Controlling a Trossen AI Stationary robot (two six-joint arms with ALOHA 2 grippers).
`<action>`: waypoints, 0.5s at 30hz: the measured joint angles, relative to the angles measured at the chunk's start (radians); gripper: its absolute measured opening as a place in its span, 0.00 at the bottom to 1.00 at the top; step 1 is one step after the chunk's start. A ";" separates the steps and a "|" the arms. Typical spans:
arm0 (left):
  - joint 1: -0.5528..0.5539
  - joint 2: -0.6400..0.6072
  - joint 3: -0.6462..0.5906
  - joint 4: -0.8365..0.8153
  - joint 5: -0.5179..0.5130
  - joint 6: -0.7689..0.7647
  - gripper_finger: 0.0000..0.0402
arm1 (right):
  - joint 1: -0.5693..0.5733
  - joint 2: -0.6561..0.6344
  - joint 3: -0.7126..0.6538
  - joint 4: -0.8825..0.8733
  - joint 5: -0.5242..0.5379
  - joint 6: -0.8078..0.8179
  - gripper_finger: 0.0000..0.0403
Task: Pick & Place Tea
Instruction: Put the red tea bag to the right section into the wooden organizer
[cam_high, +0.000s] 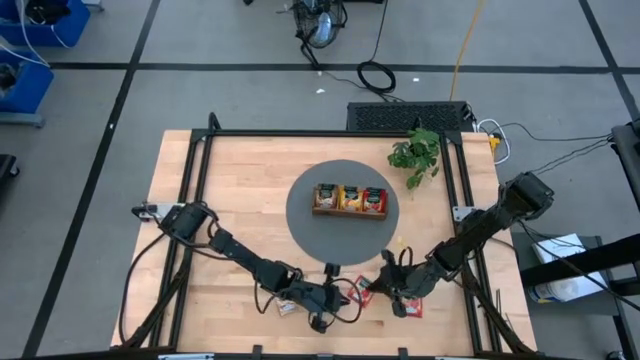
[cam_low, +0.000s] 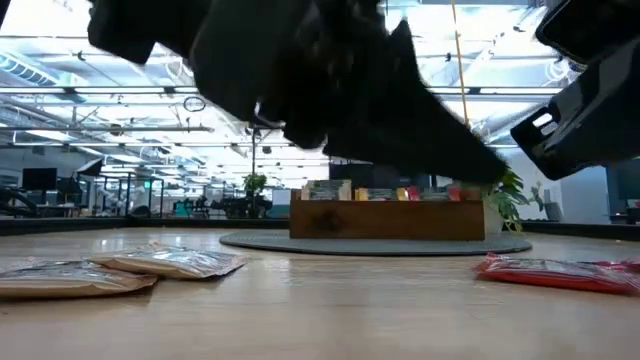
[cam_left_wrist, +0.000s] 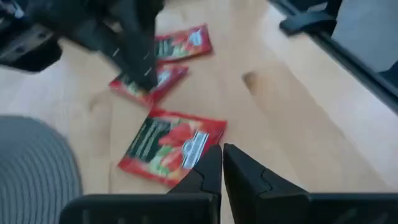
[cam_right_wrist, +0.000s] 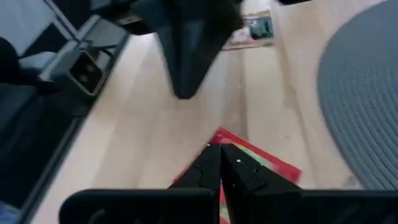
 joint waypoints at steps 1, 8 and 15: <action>0.003 0.008 0.001 0.011 0.000 0.001 0.05 | -0.007 0.000 0.000 -0.015 0.005 0.004 0.00; 0.041 0.060 -0.001 0.062 0.076 -0.028 0.05 | -0.064 0.000 0.000 -0.191 0.005 0.194 0.00; 0.067 0.061 -0.001 0.053 0.094 -0.074 0.05 | -0.080 0.000 0.000 -0.236 -0.001 0.267 0.00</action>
